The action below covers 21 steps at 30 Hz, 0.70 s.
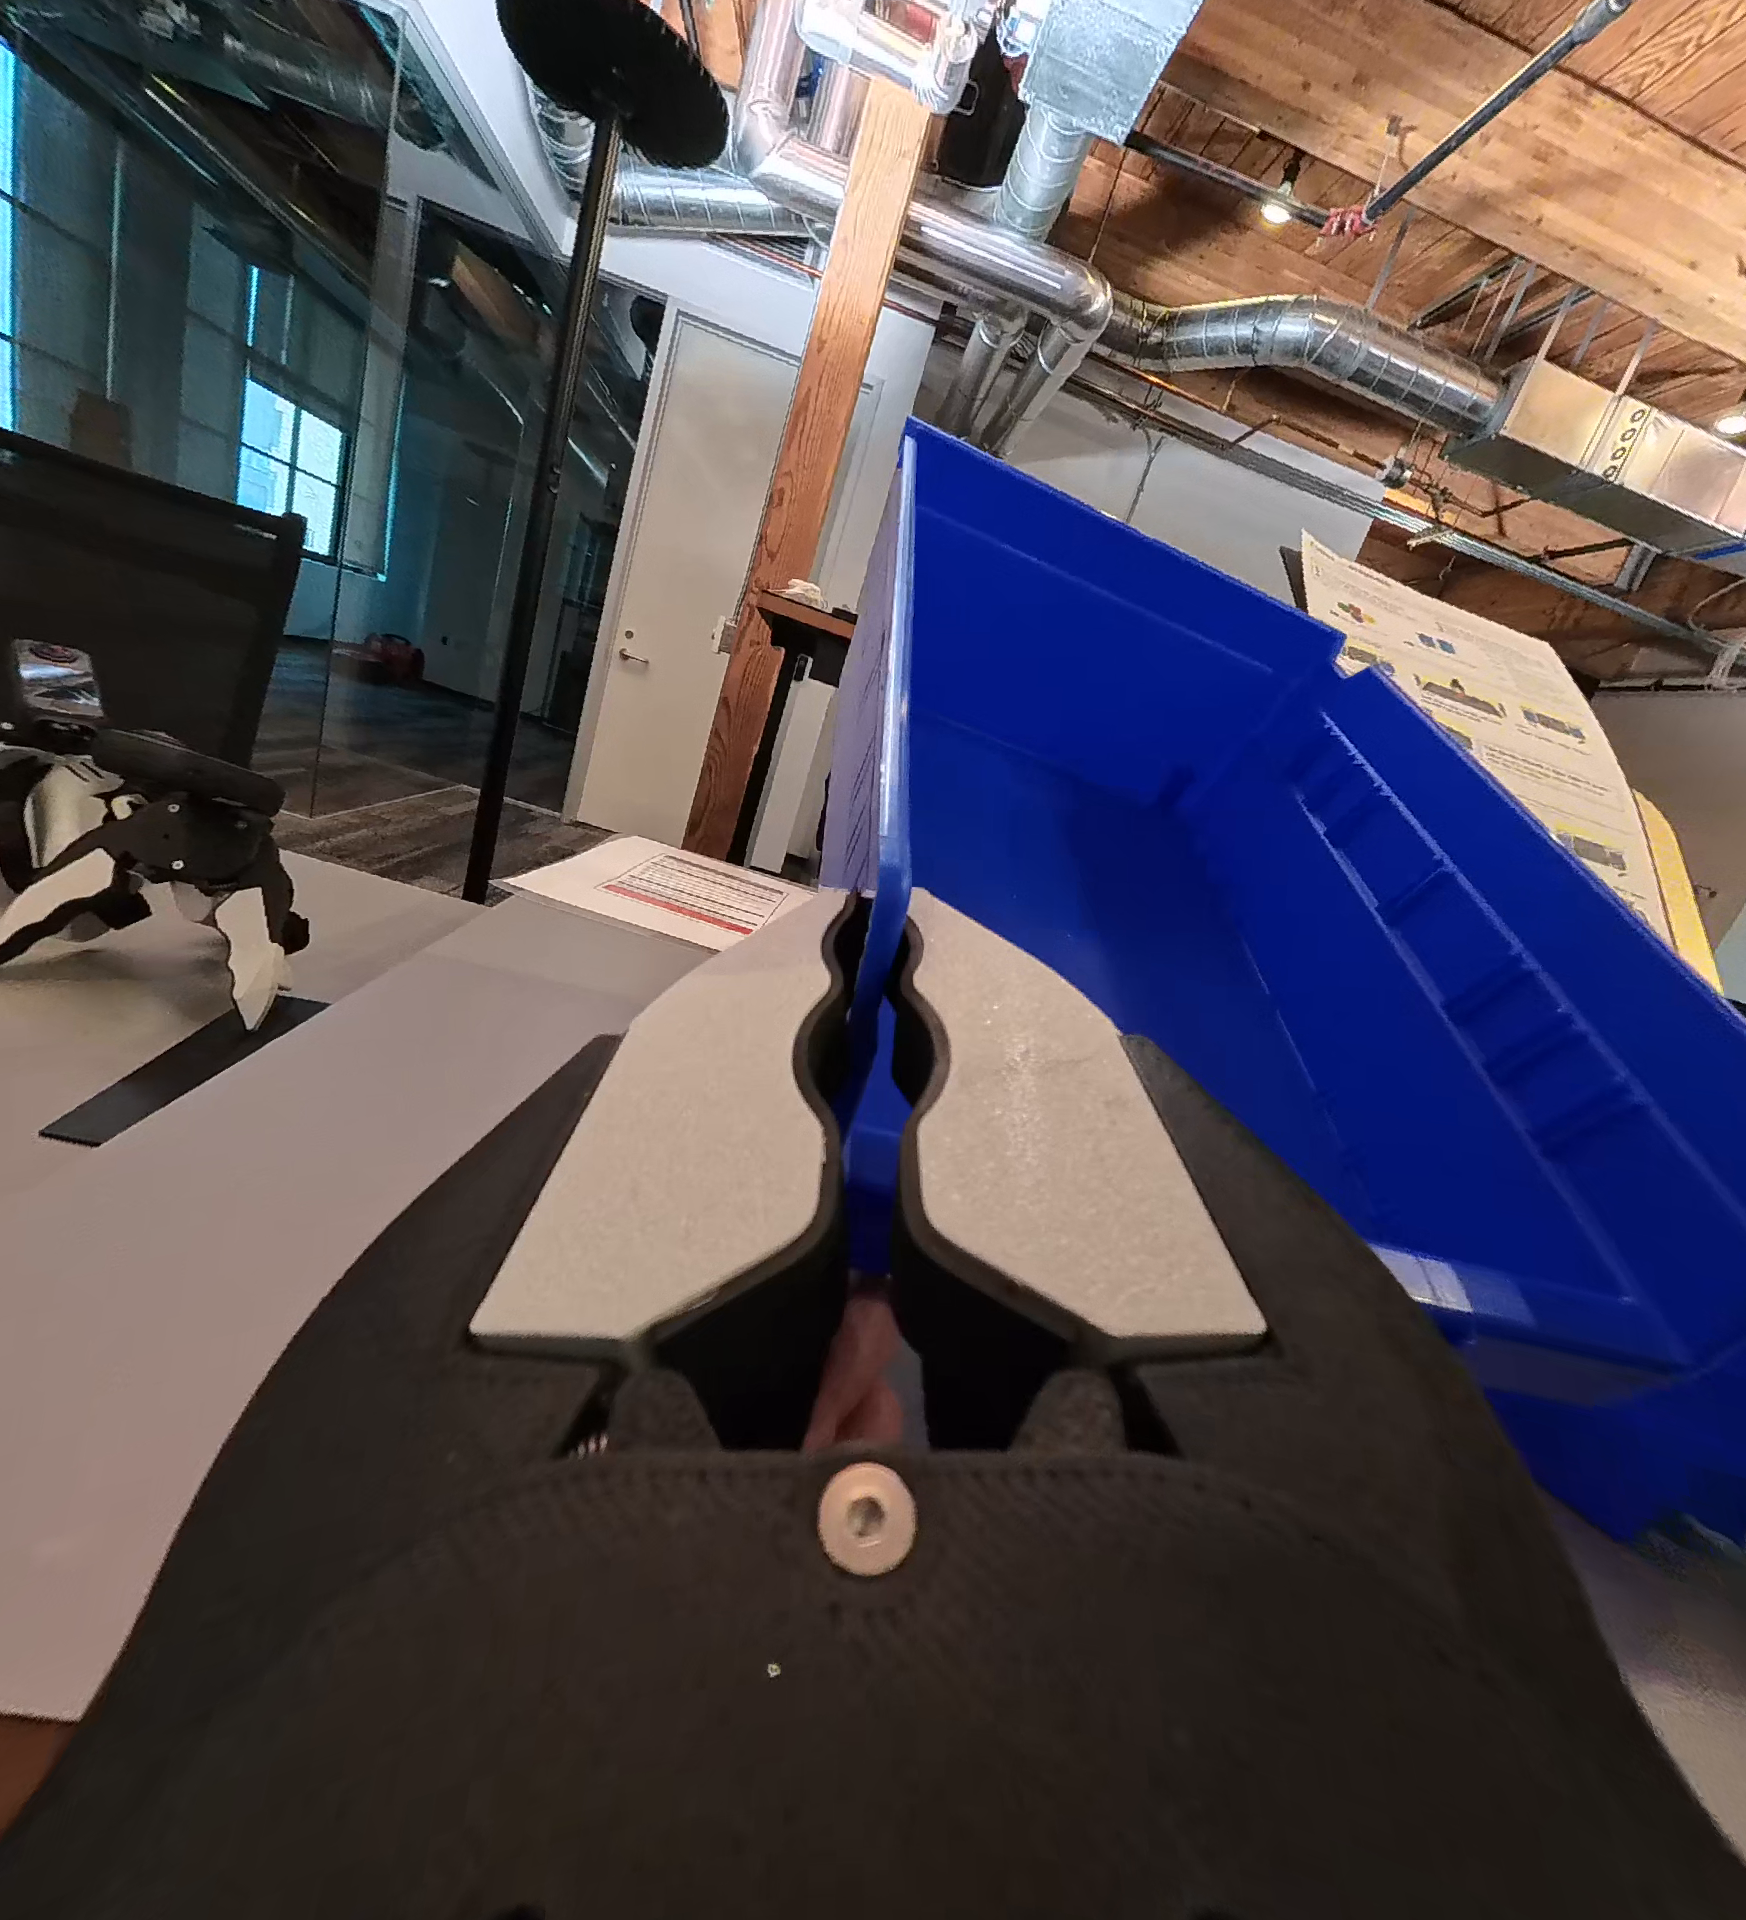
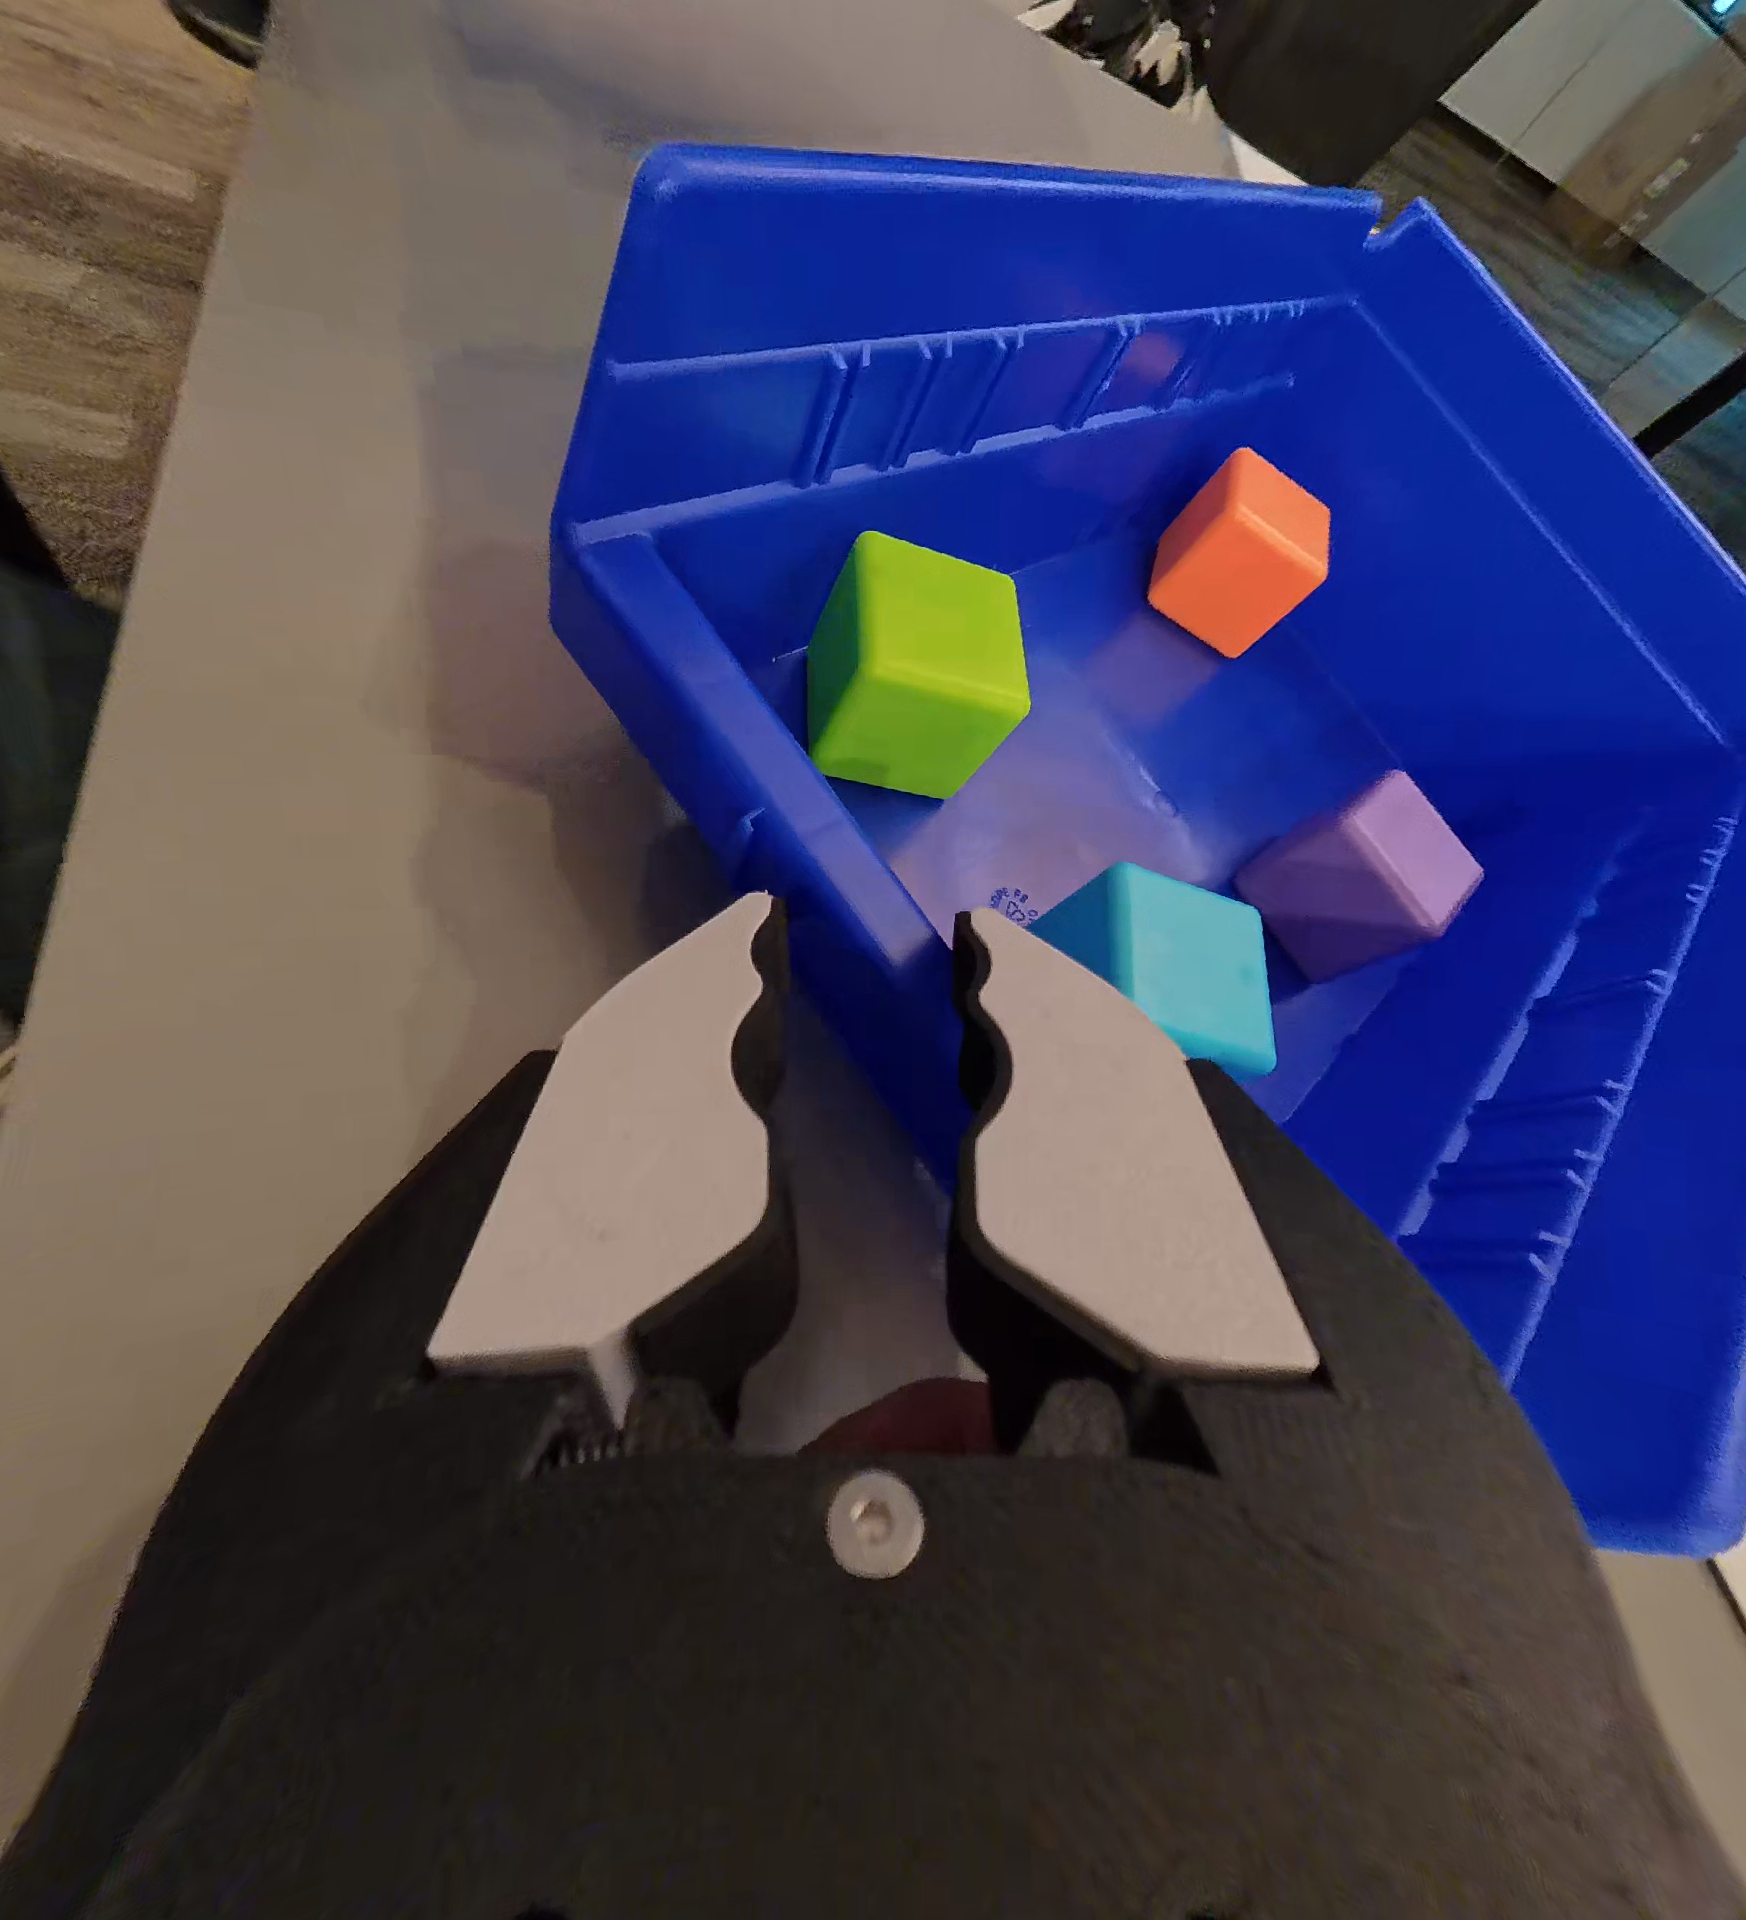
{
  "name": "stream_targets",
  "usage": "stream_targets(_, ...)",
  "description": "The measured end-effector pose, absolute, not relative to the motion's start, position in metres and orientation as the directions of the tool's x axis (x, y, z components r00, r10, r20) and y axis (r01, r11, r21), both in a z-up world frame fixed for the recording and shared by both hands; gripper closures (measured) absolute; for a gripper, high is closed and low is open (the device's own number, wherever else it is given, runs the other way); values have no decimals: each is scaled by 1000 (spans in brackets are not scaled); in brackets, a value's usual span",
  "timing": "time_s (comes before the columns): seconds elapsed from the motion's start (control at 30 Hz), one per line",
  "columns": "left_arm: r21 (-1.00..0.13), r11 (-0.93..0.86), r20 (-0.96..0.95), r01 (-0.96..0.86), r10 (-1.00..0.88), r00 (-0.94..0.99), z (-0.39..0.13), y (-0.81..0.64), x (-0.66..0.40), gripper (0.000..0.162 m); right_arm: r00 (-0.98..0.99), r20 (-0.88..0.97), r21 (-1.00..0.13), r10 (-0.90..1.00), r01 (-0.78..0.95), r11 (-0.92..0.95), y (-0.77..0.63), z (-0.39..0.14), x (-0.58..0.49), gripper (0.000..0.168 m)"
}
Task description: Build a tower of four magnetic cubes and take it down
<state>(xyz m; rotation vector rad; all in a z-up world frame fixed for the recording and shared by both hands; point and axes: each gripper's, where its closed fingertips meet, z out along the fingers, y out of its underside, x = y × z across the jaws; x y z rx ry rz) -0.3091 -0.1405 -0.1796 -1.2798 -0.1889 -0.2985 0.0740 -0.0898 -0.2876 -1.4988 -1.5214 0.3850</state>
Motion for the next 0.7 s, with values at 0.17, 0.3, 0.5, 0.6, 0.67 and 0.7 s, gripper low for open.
stream_targets(0.17,-910,268,297,318,-117,948,-178,-140,-311,160,238,402,-770,884,610,186,-68,-287,39,138)
stream_targets(0.3,-911,269,291,312,-115,950,-178,-141,-313,160,284,399,-794,872,583,173,-54,-285,12,140)
stream_targets(0.5,-914,267,285,305,-115,952,-178,-139,-314,160,336,379,-814,862,563,138,-32,-283,-27,146)
stream_targets(0.6,-914,268,283,304,-117,952,-178,-140,-315,160,354,374,-819,857,559,127,-19,-282,-43,146)
stream_targets(0.67,-914,269,280,302,-116,953,-177,-140,-315,160,361,368,-826,857,551,123,-10,-282,-54,148)
stream_targets(0.7,-915,270,279,301,-116,953,-177,-139,-316,160,364,363,-830,858,545,120,-6,-281,-59,148)
